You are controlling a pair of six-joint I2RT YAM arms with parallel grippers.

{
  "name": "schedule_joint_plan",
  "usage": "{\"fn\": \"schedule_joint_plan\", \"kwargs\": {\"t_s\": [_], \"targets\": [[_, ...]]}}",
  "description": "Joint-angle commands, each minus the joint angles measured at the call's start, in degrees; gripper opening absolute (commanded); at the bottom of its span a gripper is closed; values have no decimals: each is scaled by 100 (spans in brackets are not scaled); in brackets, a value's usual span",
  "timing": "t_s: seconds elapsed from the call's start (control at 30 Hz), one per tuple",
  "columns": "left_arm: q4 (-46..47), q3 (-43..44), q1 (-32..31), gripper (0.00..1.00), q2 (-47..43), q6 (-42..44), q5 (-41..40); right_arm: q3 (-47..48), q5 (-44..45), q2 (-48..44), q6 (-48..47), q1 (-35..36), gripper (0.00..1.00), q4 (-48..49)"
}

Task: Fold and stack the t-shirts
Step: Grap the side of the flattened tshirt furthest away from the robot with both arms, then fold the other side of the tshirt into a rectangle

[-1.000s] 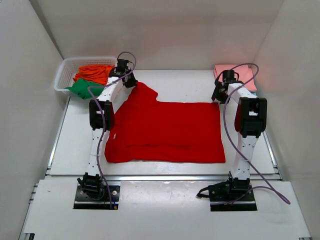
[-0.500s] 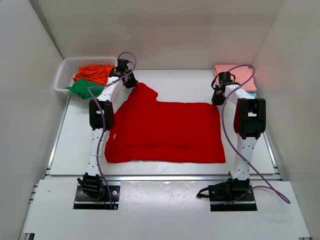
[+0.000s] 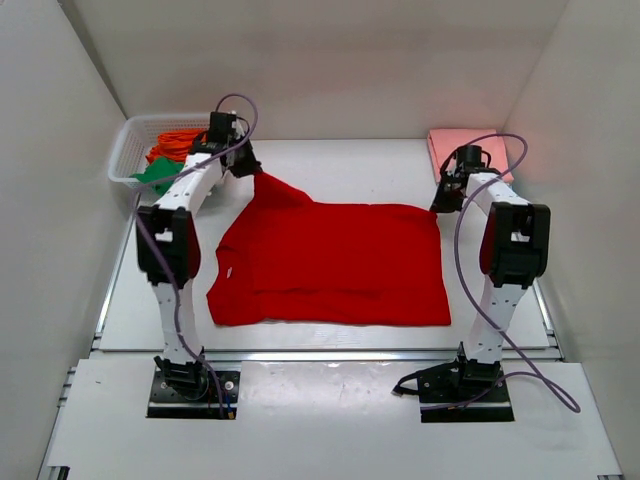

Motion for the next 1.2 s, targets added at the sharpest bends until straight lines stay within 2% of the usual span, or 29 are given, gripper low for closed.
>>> {"fn": "schedule_joint_plan", "kwargs": {"t_s": [0.0,0.13,0.47,0.63,1.0,1.17], "targets": [[475,-1315,-32,0,-1212,223,14,-327,-458,-774,-180,80,0,162],[468,-2485,12,0,-1979,302,5,-872,-642,-1372,-216,89,0,250],[64,-4411,21,0,-3904,347,-293,-2560,-906,-2770,-435,-235,0,399],[-322,-4877,-146,0,-4843,250,-530,-3017,-1004,-3104,-628,-464,0,365],[-886,-6380,-340,0,-6391,-93,-548,-3509,-1074,-3368,-646,-333,0,285],[-1096,-6505,-322,0,-6734,-181,-574,-3781,-1004,-3570,-558,-324,0,223]]}}
